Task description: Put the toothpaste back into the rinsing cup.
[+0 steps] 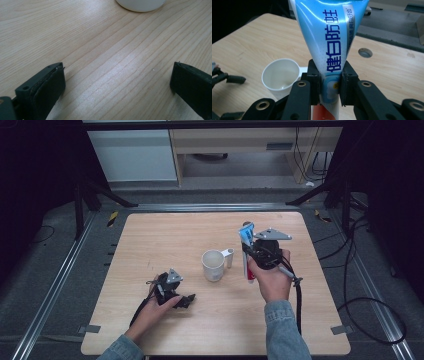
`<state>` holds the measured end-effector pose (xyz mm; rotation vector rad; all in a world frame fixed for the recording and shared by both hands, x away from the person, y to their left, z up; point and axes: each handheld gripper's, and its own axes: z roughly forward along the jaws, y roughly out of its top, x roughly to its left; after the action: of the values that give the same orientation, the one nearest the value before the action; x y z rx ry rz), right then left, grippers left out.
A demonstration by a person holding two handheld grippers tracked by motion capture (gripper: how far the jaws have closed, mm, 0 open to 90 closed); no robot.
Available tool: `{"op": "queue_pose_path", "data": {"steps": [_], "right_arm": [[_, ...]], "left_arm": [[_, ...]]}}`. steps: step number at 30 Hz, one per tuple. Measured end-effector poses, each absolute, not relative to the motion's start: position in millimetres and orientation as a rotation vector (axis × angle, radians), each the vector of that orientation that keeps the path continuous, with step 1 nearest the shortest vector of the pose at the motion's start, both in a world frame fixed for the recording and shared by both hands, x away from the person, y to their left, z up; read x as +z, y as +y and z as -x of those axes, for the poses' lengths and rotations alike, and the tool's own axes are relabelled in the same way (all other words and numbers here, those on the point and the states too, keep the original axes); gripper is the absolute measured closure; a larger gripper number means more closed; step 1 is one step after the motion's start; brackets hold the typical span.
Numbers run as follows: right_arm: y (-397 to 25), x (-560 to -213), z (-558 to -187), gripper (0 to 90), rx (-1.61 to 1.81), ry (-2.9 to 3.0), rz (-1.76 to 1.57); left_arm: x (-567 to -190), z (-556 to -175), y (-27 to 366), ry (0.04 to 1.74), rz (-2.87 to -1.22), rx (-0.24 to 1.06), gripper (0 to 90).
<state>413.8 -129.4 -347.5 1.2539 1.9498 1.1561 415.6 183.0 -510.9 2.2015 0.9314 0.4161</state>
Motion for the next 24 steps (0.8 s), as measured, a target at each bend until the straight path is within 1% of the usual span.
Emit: {"op": "queue_pose_path", "data": {"steps": [10,24], "right_arm": [[-116,-325,-420,73.6,1.208,1.870,-1.223],[-91,-301,-430,73.6,1.248,1.817,-1.156]], "left_arm": [[-511,-416,183,0.932,-2.202,0.416,0.0],[-511,-416,183,0.934,-2.202,0.415,0.0]]}}
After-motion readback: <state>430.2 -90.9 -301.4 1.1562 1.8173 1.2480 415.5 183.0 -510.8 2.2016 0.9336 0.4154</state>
